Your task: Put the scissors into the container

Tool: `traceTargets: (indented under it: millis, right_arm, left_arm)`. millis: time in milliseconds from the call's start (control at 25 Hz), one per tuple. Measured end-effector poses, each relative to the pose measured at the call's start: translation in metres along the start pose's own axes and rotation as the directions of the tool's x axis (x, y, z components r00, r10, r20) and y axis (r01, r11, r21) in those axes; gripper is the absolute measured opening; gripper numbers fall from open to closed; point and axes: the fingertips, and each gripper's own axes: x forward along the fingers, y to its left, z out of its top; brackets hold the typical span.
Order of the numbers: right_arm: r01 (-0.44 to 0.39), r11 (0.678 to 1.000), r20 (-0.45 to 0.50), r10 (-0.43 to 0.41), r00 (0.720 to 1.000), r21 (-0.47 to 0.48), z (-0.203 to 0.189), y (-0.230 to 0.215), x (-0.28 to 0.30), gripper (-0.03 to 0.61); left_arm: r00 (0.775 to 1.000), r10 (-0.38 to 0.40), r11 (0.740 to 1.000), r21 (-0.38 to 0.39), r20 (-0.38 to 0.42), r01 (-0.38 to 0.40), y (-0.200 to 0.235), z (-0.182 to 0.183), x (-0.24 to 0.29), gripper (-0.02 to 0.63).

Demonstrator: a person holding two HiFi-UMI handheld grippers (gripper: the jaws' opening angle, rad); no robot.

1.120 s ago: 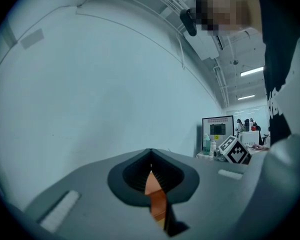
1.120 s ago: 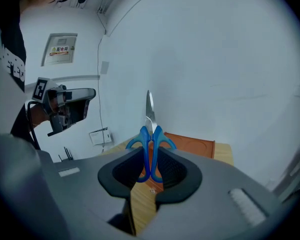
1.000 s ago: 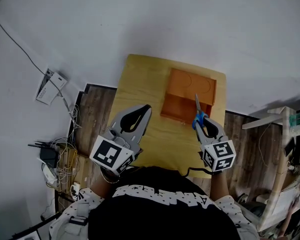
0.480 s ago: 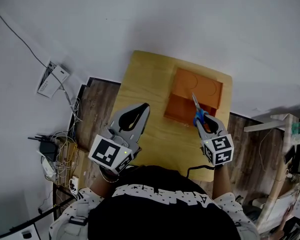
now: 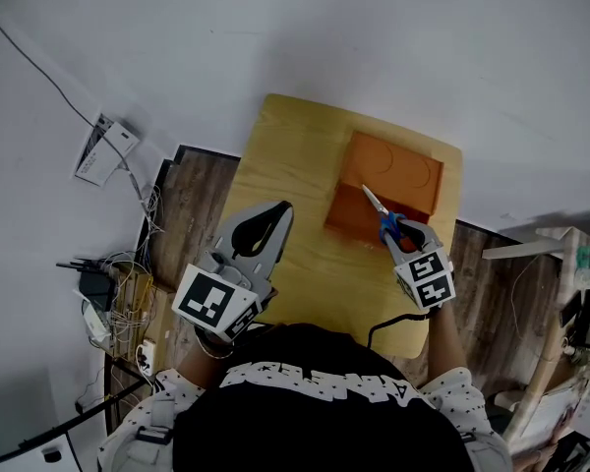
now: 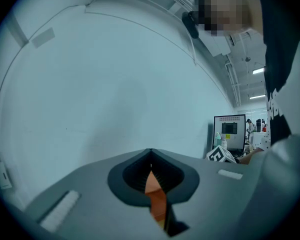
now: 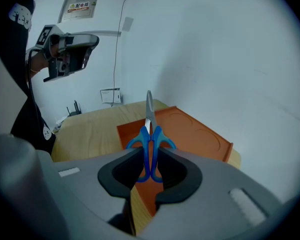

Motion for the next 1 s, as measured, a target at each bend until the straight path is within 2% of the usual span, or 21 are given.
traceTargets:
  millis: [240, 440, 640, 1000]
  right_arm:
    - [-0.032, 0.995, -0.09, 0.023, 0.996, -0.094, -0.013, 0.0, 0.018, 0.103]
    - [-0.098, 0.989, -0.14, 0.082, 0.987, -0.11, -0.021, 0.006, 0.032, 0.103]
    - [-0.125, 0.98, -0.202, 0.093, 0.975, -0.153, -0.028, 0.006, 0.046, 0.103]
    - [-0.15, 0.979, -0.299, 0.103, 0.949, -0.14, -0.044, 0.004, 0.063, 0.103]
  left_arm:
    - [1.0, 0.021, 1.0, -0.001, 0.0, -0.021, 0.002, -0.001, -0.003, 0.002]
    - [1.0, 0.03, 1.0, -0.003, -0.004, -0.03, 0.005, -0.002, -0.004, 0.002]
    - [0.999, 0.036, 0.999, -0.005, -0.01, -0.036, 0.008, -0.003, -0.005, 0.002]
    - [0.999, 0.042, 0.999, -0.004, -0.013, -0.042, 0.012, -0.005, -0.006, 0.002]
